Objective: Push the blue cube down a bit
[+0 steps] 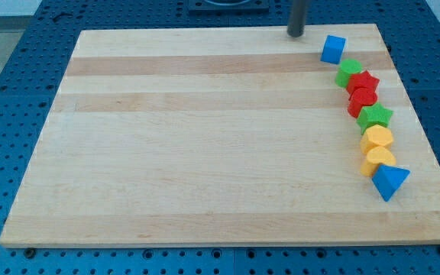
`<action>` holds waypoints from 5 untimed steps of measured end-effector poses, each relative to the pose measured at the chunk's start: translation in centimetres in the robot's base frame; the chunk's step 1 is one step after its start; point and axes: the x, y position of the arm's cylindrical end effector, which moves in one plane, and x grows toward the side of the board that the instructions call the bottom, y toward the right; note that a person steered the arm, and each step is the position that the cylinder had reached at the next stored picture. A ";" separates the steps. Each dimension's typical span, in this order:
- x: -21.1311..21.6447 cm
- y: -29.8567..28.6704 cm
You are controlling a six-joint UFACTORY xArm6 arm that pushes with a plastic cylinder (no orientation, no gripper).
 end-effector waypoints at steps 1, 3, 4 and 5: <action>0.1 2.8; 2.6 3.5; 4.2 3.5; 4.4 3.5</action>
